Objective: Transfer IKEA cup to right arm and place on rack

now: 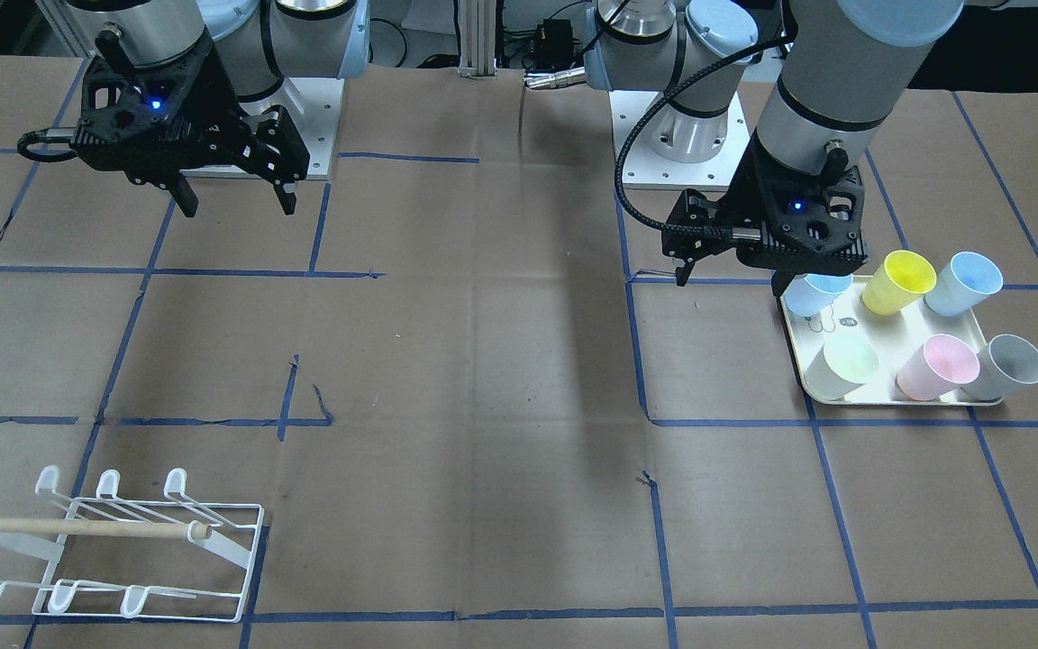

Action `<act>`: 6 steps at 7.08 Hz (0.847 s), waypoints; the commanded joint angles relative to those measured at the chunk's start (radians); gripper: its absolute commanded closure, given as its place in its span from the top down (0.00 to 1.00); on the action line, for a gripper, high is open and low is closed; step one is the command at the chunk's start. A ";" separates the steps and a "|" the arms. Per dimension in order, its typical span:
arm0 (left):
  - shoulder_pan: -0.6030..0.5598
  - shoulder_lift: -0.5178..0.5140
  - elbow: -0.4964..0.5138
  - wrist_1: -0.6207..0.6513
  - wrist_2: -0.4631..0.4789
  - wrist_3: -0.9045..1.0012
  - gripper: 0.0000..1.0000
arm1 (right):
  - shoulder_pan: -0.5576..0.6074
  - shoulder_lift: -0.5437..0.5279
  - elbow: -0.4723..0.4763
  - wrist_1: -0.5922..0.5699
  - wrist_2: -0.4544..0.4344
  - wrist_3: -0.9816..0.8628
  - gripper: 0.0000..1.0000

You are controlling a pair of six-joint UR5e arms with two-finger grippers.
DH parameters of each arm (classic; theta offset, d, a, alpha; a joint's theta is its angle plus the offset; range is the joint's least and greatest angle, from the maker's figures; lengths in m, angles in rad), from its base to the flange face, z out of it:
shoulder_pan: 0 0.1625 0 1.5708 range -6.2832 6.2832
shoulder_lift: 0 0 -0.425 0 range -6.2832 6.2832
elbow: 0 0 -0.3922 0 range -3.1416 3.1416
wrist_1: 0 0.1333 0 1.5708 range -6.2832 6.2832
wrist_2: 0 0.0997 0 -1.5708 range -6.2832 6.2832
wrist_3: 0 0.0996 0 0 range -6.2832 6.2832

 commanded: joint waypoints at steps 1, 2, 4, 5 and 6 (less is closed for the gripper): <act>0.005 0.005 -0.005 0.002 0.006 0.016 1.00 | 0.000 0.000 0.000 0.000 0.000 0.000 1.00; 0.014 0.005 -0.010 -0.002 0.007 0.032 1.00 | 0.000 0.000 0.000 0.000 0.000 0.000 1.00; 0.075 0.024 -0.088 0.017 0.004 0.069 1.00 | 0.000 0.000 0.000 0.000 0.000 0.001 1.00; 0.127 0.034 -0.106 0.038 0.004 0.144 1.00 | 0.000 0.000 0.000 0.000 0.000 0.001 1.00; 0.172 0.034 -0.113 0.037 0.004 0.158 1.00 | 0.000 0.000 0.000 0.000 0.002 0.001 1.00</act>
